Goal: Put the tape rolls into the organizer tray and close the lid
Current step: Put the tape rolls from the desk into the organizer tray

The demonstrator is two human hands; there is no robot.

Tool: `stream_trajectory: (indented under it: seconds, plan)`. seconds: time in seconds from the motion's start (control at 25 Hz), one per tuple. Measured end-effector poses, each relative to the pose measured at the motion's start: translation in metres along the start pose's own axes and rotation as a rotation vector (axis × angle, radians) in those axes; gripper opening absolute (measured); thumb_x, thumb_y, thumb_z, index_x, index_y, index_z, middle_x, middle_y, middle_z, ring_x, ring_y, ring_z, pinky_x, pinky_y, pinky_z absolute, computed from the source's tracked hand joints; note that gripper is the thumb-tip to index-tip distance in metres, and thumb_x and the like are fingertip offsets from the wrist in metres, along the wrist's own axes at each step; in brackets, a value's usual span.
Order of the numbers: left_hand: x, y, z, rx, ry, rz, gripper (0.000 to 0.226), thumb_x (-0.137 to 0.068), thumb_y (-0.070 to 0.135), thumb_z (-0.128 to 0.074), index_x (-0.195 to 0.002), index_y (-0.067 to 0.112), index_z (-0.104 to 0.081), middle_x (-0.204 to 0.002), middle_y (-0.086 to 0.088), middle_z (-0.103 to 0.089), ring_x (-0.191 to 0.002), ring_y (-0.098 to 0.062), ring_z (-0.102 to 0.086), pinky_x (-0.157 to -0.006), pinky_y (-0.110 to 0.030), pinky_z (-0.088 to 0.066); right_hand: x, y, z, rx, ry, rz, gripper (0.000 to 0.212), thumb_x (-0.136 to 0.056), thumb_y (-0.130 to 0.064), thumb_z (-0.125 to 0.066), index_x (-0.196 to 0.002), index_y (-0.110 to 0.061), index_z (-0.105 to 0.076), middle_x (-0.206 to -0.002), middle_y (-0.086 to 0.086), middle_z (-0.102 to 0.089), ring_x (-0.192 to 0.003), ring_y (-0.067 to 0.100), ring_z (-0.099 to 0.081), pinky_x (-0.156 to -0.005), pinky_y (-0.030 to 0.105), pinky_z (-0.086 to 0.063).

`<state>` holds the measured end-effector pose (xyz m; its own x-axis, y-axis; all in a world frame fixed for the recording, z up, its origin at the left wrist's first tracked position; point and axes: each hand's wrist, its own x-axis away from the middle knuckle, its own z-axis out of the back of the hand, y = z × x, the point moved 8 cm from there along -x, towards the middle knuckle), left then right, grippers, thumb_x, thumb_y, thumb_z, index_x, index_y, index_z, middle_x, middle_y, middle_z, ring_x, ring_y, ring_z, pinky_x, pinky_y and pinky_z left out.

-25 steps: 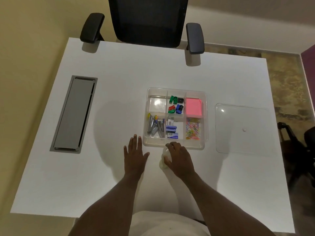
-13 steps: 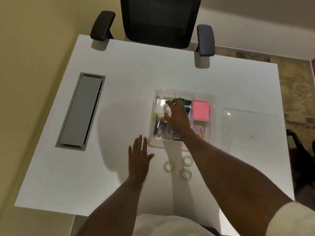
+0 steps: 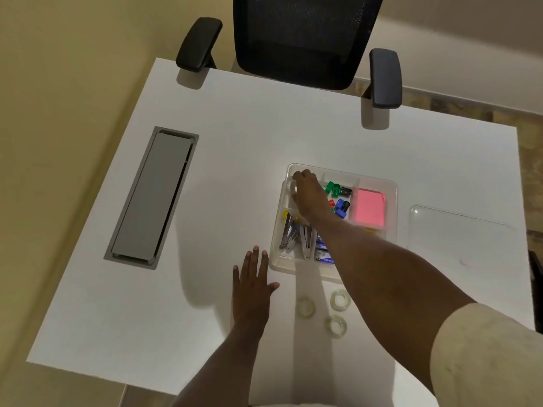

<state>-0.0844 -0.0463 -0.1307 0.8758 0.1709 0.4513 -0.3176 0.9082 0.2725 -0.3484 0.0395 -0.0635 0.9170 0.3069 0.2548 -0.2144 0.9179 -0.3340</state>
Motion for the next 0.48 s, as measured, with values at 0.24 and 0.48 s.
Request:
stream_trajectory:
  seconds: [0.24, 0.48]
  plan:
    - [-0.001, 0.003, 0.003, -0.007, -0.012, 0.006, 0.085, -0.104, 0.056, -0.041, -0.165, 0.025, 0.009, -0.172, 0.0, 0.021, -0.16, -0.022, 0.018, -0.13, -0.048, 0.005, 0.016, -0.002, 0.013, 0.085, 0.078, 0.029, 0.038, -0.088, -0.007, -0.069, -0.125, -0.008, -0.058, -0.121, 0.012, -0.061, -0.108, 0.028, -0.059, -0.088, 0.039, -0.052]
    - [0.004, 0.008, 0.015, -0.046, -0.034, 0.008, 0.084, -0.105, 0.052, -0.044, -0.166, 0.021, 0.004, -0.174, -0.005, 0.014, -0.162, -0.025, 0.01, -0.132, -0.051, -0.005, 0.09, -0.006, 0.029, 0.055, 0.257, 0.103, 0.029, -0.087, -0.013, -0.074, -0.115, -0.009, -0.066, -0.108, 0.01, -0.067, -0.095, 0.027, -0.062, -0.08, 0.039, -0.052]
